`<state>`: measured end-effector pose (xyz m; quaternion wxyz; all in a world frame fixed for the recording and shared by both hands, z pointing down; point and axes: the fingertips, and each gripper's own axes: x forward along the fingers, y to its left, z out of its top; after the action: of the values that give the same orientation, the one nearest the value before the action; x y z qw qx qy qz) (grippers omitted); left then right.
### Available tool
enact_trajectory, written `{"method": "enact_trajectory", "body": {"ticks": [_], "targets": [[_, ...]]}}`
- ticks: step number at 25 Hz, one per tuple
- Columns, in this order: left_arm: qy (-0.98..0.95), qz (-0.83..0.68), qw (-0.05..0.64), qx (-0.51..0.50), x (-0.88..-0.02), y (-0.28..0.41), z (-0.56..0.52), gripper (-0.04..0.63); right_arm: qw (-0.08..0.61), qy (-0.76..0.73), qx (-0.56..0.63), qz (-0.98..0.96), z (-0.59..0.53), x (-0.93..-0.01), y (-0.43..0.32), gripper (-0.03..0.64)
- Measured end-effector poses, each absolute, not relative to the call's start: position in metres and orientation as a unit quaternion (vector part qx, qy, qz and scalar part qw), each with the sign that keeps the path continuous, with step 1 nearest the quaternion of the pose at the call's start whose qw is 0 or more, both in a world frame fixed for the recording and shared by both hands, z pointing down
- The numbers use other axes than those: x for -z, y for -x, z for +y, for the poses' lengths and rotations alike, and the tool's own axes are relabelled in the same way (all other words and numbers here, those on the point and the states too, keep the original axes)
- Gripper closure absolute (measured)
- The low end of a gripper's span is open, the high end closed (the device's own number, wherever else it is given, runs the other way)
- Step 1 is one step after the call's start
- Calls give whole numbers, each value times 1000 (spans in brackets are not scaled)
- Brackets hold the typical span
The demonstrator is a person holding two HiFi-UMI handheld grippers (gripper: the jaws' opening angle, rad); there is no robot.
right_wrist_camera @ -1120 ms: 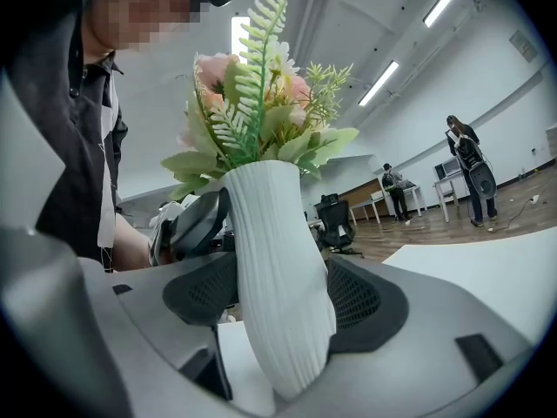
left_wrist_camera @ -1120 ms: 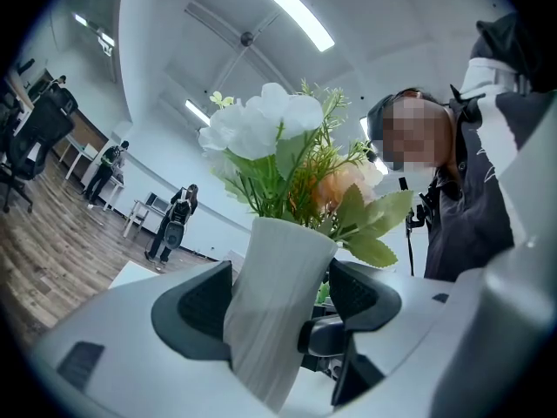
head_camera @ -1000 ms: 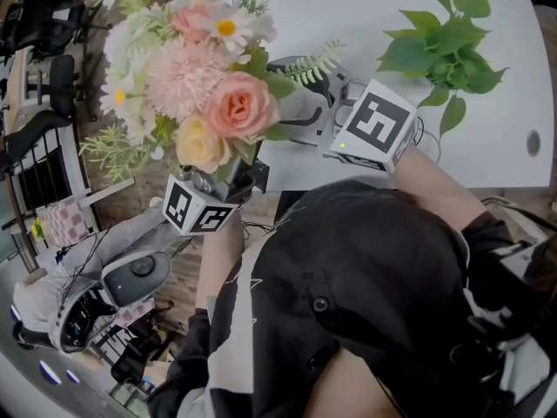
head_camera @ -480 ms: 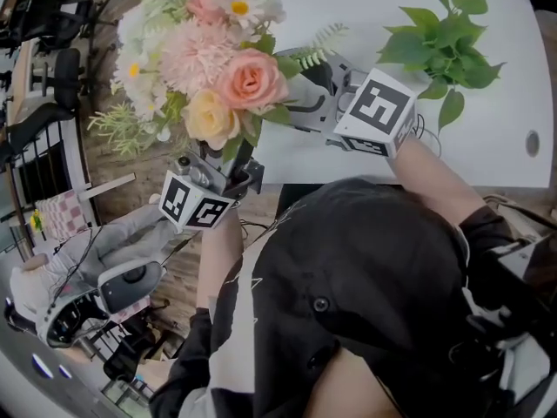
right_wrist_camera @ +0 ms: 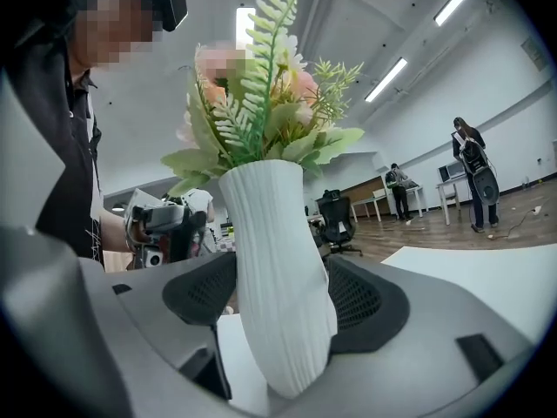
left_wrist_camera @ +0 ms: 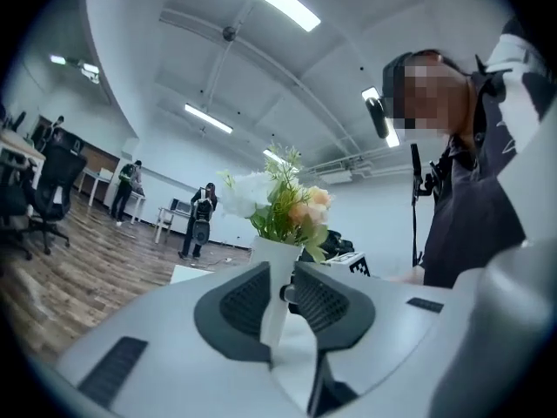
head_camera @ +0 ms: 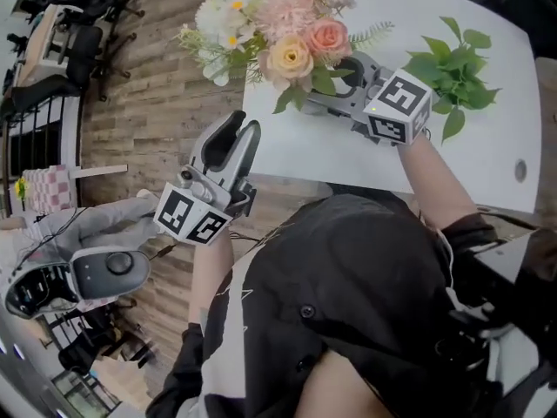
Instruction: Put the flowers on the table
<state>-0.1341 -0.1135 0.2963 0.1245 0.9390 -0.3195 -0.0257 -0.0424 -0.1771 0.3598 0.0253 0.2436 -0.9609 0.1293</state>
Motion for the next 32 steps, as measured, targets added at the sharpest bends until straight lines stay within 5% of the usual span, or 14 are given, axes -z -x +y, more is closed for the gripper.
{"method": "enact_trajectory", "body": {"ticks": [2, 5, 12, 21, 22, 24, 32], "targets": [[-930, -349, 112, -19, -302, 157, -93, 557, 30, -245, -129, -960, -179, -365, 42, 288], [-909, -395, 120, -59, -312, 199, -61, 561, 39, -258, -133, -956, -185, -368, 40, 288], [-847, -482, 222, 35, -333, 276, 10, 571, 51, -280, -158, -946, -190, -373, 36, 287], [-845, -494, 200, 47, -317, 301, 34, 573, 3, -343, -143, -928, -171, -344, 17, 294], [-847, -491, 199, 47, -317, 299, 36, 572, 0, -353, -137, -925, -163, -342, 14, 342], [-851, -484, 197, 50, -318, 297, 40, 574, -6, -370, -134, -919, -147, -339, 7, 542], [-865, -459, 192, 67, -315, 284, 52, 574, 59, -403, -128, -904, -83, -340, 1, 584]]}}
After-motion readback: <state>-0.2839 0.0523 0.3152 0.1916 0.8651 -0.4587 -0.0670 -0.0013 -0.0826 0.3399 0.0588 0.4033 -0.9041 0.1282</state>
